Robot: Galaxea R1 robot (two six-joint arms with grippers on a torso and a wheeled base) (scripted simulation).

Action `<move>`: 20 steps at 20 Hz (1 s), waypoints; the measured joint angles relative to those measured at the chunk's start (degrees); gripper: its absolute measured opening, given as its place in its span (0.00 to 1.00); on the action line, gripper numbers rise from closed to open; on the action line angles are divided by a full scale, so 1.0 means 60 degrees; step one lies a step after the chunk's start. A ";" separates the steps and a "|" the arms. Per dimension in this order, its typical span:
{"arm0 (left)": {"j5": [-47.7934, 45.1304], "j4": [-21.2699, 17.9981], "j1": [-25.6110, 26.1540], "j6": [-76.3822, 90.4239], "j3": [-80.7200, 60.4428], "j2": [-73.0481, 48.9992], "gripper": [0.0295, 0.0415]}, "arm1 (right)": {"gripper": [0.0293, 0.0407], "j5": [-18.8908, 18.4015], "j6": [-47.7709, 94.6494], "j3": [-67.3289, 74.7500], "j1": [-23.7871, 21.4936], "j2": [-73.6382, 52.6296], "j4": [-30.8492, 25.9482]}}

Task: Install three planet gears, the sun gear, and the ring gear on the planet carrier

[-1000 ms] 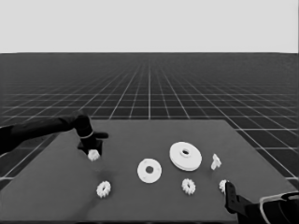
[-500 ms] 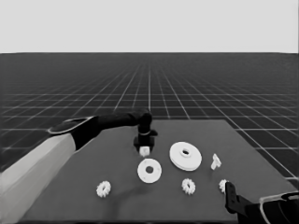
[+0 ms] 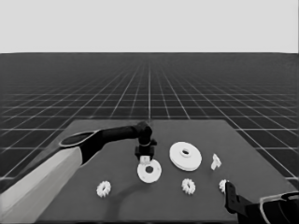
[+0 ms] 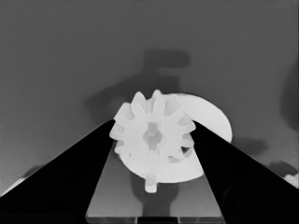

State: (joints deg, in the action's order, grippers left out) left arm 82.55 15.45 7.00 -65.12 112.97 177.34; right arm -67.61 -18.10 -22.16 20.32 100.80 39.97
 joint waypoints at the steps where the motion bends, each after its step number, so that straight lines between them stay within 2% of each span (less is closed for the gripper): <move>1: -0.0002 0.0002 0.0002 0.0002 0.0003 0.0001 0.41 | 0.81 0.0000 0.0000 0.0000 0.0000 0.0000 0.0000; 2: -0.0004 0.0003 0.0003 0.0003 0.0005 0.0002 0.64 | 0.81 0.0000 0.0000 0.0000 0.0000 0.0000 0.0000; 3: -0.0004 0.0004 0.0003 0.0003 0.0006 0.0002 0.71 | 0.81 0.0000 0.0000 0.0000 0.0000 0.0000 0.0000; 4: -0.0005 0.0005 0.0004 0.0003 0.0007 0.0002 0.74 | 0.81 0.0000 0.0000 0.0000 0.0000 0.0000 0.0000; 10: -0.0006 0.0005 0.0004 0.0003 0.0008 0.0003 0.75 | 0.81 0.0000 0.0000 0.0000 0.0000 0.0000 0.0000; 13: 0.0582 -0.0916 -0.1080 -0.0576 -0.1044 -0.0343 0.75 | 0.81 0.0000 0.0000 0.0000 0.0000 0.0000 0.0000; 20: 0.0683 -0.1191 -0.1361 -0.0627 -0.1135 -0.0366 0.75 | 0.81 0.0000 0.0000 0.0000 0.0000 0.0000 0.0000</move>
State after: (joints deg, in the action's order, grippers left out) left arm 86.65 8.31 -1.17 -68.88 106.16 175.14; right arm -67.61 -18.10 -22.16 20.32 100.80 39.97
